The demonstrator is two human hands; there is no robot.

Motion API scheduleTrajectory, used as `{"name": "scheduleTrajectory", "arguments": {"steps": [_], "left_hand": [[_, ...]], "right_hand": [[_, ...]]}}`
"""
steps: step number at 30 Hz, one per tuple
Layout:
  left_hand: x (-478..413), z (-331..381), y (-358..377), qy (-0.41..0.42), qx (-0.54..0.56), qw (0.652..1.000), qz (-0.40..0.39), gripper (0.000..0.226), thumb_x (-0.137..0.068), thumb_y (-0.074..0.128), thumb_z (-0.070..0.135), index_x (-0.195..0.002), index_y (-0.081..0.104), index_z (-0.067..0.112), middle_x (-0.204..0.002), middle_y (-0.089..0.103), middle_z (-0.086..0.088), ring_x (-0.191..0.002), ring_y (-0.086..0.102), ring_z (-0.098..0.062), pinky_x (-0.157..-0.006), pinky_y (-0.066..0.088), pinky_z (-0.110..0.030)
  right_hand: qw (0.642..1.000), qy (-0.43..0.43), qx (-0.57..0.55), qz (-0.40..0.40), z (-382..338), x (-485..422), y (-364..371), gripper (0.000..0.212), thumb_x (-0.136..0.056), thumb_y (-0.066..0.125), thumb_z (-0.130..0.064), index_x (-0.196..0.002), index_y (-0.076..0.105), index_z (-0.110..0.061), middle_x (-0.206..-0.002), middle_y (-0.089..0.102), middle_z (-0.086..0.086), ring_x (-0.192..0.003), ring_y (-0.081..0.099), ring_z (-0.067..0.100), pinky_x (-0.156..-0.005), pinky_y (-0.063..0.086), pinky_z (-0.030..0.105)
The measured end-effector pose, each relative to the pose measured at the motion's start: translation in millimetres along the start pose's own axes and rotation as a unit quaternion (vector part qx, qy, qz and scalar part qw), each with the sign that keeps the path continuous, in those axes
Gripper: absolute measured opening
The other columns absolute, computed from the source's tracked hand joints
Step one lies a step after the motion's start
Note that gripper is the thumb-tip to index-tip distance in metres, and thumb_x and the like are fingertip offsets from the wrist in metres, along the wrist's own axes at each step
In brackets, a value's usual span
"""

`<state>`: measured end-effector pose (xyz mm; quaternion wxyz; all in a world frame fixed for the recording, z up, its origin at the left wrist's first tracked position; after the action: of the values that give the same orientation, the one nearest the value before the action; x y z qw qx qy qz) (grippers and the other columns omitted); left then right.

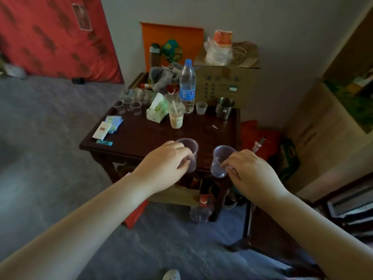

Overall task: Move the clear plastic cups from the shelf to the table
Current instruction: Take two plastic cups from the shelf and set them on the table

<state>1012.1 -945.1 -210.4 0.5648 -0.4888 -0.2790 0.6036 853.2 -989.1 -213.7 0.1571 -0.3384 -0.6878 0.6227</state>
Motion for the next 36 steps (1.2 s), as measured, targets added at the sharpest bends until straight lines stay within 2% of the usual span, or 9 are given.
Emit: {"name": "scheduleTrajectory", "arguments": {"steps": [8,10,15,18,22,24,29,32,36], "left_hand": [[-105.3,-53.5,75.0,0.038,0.007,0.997,-0.073,0.019,-0.091,0.045,0.019,-0.096,0.063,0.017,-0.096,0.061,0.002,-0.103,0.05,-0.016,-0.077,0.045,-0.027],[-131.3,-61.9,96.9,0.04,0.001,0.995,-0.095,0.022,-0.092,0.042,0.019,-0.098,0.063,0.016,-0.099,0.061,0.001,-0.107,0.05,-0.018,-0.077,0.047,-0.031],[-195.4,-88.1,143.9,0.023,-0.017,0.994,-0.105,0.022,-0.091,0.044,0.016,-0.095,0.065,0.013,-0.096,0.062,-0.002,-0.1,0.053,-0.021,-0.07,0.045,-0.032],[-232.1,-103.7,174.0,-0.003,-0.022,0.993,-0.117,0.023,-0.09,0.045,0.016,-0.098,0.066,0.011,-0.097,0.062,-0.002,-0.099,0.054,-0.021,-0.072,0.048,-0.032],[-272.2,-128.8,213.6,-0.05,-0.033,0.987,-0.15,0.025,-0.09,0.046,0.017,-0.102,0.066,0.011,-0.098,0.061,-0.002,-0.1,0.054,-0.022,-0.074,0.048,-0.035],[-286.8,-143.4,232.1,-0.075,-0.033,0.983,-0.166,0.025,-0.09,0.046,0.016,-0.102,0.067,0.012,-0.099,0.061,-0.003,-0.1,0.054,-0.022,-0.075,0.047,-0.035],[-308.6,-175.7,266.6,-0.139,-0.041,0.97,-0.196,0.026,-0.091,0.044,0.017,-0.107,0.064,0.012,-0.109,0.06,-0.005,-0.105,0.051,-0.023,-0.079,0.044,-0.035],[-314.1,-184.6,278.0,-0.154,-0.041,0.968,-0.196,0.028,-0.091,0.044,0.018,-0.111,0.063,0.012,-0.113,0.06,-0.005,-0.108,0.05,-0.022,-0.08,0.043,-0.033],[-319.3,-192.7,287.9,-0.168,-0.05,0.966,-0.189,0.031,-0.091,0.043,0.016,-0.118,0.059,0.012,-0.117,0.059,-0.005,-0.111,0.049,-0.023,-0.083,0.044,-0.034]], "right_hand": [[0.994,0.102,0.001,-0.046,85.1,-45.7,55.5,0.016,-0.089,0.05,-0.015,-0.094,0.065,-0.013,-0.092,0.064,0.005,-0.09,0.055,0.025,-0.072,0.048,0.037],[0.991,0.117,0.011,-0.07,112.3,-55.3,72.0,0.014,-0.088,0.052,-0.012,-0.095,0.064,-0.012,-0.093,0.064,0.006,-0.09,0.055,0.027,-0.07,0.048,0.038],[0.988,0.136,-0.018,-0.074,186.3,-100.5,103.7,0.014,-0.087,0.052,-0.016,-0.091,0.065,-0.014,-0.089,0.065,0.003,-0.087,0.055,0.024,-0.068,0.047,0.037],[0.985,0.147,-0.044,-0.082,228.9,-132.3,128.7,0.017,-0.089,0.048,-0.02,-0.094,0.065,-0.017,-0.092,0.066,0.001,-0.09,0.053,0.022,-0.069,0.045,0.036],[0.982,0.143,-0.078,-0.1,273.2,-177.2,159.2,0.02,-0.09,0.048,-0.017,-0.099,0.066,-0.017,-0.097,0.066,0.002,-0.095,0.05,0.022,-0.075,0.045,0.039],[0.982,0.133,-0.075,-0.113,290.8,-200.5,173.8,0.022,-0.091,0.047,-0.016,-0.102,0.066,-0.017,-0.099,0.066,0.002,-0.097,0.05,0.021,-0.076,0.044,0.036],[0.983,0.117,-0.078,-0.122,318.1,-245.3,205.2,0.021,-0.09,0.049,-0.014,-0.102,0.067,-0.012,-0.097,0.068,0.006,-0.098,0.052,0.024,-0.072,0.047,0.036],[0.984,0.099,-0.083,-0.126,323.1,-263.8,219.9,0.02,-0.088,0.051,-0.012,-0.099,0.068,-0.009,-0.092,0.068,0.009,-0.095,0.053,0.027,-0.07,0.049,0.041],[0.989,0.085,-0.082,-0.094,330.0,-279.4,231.1,0.017,-0.083,0.059,-0.006,-0.096,0.069,-0.007,-0.083,0.069,0.009,-0.089,0.056,0.031,-0.062,0.051,0.043]]}}
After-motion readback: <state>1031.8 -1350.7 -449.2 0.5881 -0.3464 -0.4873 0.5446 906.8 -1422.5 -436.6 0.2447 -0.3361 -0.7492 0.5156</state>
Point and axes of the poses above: each hand's wrist, its own x-axis away from the middle knuckle, its own y-axis out of the palm, z = x × y, the point moved 8 cm from there along -x, towards the middle knuckle
